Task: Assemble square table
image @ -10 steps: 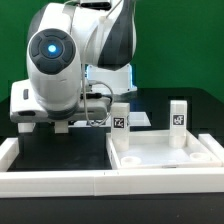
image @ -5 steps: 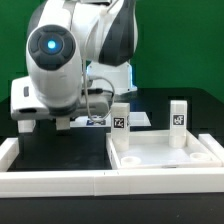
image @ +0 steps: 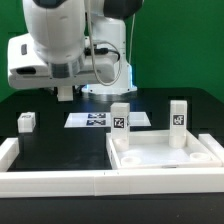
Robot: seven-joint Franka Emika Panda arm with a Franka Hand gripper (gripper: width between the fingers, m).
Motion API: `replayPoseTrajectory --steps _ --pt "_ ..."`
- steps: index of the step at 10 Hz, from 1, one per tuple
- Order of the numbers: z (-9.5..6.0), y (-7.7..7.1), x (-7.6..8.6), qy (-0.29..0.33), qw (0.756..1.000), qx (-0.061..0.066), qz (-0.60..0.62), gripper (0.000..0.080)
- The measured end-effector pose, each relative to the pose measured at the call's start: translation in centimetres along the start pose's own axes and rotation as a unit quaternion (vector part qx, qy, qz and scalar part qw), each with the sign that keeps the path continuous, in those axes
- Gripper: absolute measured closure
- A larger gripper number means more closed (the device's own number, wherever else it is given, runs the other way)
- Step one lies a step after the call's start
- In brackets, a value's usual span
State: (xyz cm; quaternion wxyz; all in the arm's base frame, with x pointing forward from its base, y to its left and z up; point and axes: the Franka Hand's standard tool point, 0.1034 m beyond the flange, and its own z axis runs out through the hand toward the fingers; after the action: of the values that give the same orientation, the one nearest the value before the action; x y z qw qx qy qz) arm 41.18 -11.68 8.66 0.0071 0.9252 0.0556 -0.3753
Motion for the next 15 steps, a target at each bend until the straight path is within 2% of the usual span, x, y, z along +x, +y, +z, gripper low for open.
replayPoseTrajectory --steps 3,5,6,10,11,12,14,15 --pt "-0.4 0.0 0.6 0.084 0.996 -0.011 -0.003 0.0509" --pt "-2.3 -0.5 2.2 0.141 0.99 -0.009 0.0 0.0509" --pt "-3.9 -0.5 2.9 0.178 0.984 -0.007 0.005 0.0509" --pt "-8.1 -1.2 2.9 0.275 0.961 -0.021 0.013 0.0509" --pt "-8.0 -1.9 2.4 0.28 0.959 -0.015 0.04 0.0509" --pt "-8.5 -1.8 3.1 0.326 0.945 -0.025 0.023 0.0509" --pt "-8.3 -1.6 3.2 0.38 0.924 -0.033 0.024 0.0509" --pt "-8.7 -1.6 3.5 0.415 0.908 -0.039 0.025 0.0509"
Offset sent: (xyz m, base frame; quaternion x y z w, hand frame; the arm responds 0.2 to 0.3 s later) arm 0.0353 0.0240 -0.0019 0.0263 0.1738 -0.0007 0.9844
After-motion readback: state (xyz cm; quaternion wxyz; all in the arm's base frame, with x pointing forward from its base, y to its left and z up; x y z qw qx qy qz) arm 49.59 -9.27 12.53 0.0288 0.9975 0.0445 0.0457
